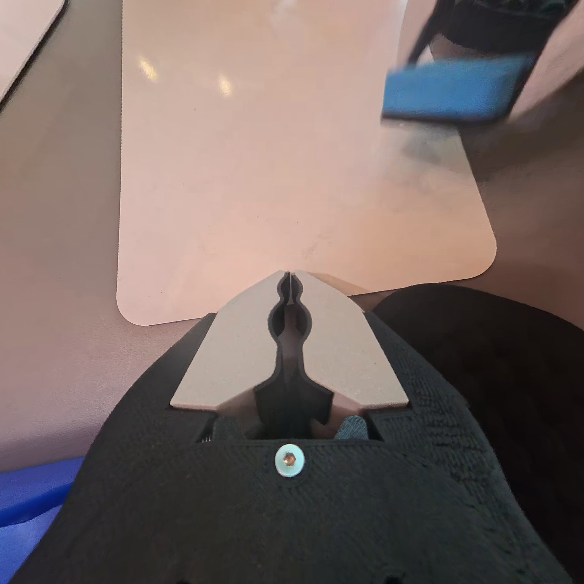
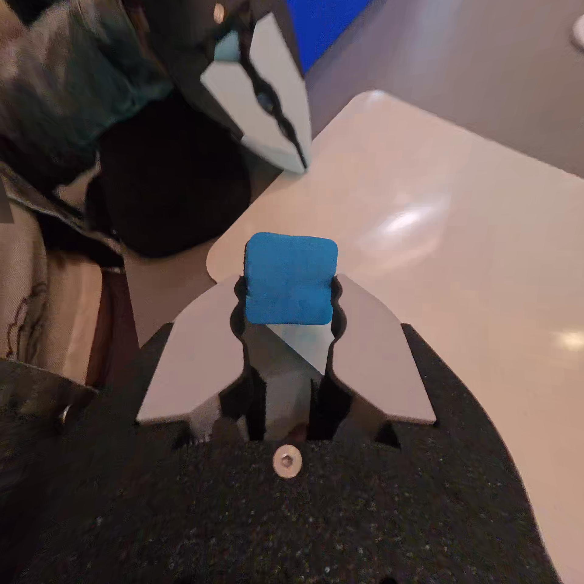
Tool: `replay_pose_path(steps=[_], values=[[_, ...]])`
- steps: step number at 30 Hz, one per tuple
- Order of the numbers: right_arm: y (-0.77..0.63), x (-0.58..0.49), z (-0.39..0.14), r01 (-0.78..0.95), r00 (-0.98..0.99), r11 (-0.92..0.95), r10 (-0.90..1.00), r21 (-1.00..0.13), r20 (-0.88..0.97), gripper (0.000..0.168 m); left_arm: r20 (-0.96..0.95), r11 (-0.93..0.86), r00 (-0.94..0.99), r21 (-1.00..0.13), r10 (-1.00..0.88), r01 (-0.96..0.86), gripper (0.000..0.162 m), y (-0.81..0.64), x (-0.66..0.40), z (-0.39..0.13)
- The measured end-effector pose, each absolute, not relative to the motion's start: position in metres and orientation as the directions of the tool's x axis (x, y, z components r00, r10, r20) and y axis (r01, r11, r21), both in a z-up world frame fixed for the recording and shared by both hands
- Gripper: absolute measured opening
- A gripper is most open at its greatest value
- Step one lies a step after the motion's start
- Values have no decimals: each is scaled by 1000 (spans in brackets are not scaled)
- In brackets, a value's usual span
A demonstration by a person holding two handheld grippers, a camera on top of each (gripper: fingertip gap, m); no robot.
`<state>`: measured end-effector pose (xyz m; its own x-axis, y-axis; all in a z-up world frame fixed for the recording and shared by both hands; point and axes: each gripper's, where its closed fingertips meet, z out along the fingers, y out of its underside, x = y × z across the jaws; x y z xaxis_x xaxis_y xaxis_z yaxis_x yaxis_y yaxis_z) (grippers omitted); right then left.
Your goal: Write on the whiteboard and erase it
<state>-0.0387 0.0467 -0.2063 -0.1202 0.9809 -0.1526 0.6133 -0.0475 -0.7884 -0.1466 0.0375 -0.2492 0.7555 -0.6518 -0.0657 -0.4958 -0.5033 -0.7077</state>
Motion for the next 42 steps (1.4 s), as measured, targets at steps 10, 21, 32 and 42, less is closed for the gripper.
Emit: replay_pose_path(steps=[10,21,32,42], values=[[160,179,-104,109,630,-210,771,-972,-96,52,-152,-436,768,-748,-622,-501,12,44,-149,-238],[250,269,-154,343,892,-437,430,-831,142,53,-185,-158,926,-956,-329,-247,35,40,-160,-140],[295,278,-213,423,897,-616,387,-665,212,81,-179,-415,984,-894,-10,-167,67,2,-242,-160],[265,220,-124,194,887,-176,453,-965,96,112,-137,-454,984,-888,112,-71,75,34,-243,-182]])
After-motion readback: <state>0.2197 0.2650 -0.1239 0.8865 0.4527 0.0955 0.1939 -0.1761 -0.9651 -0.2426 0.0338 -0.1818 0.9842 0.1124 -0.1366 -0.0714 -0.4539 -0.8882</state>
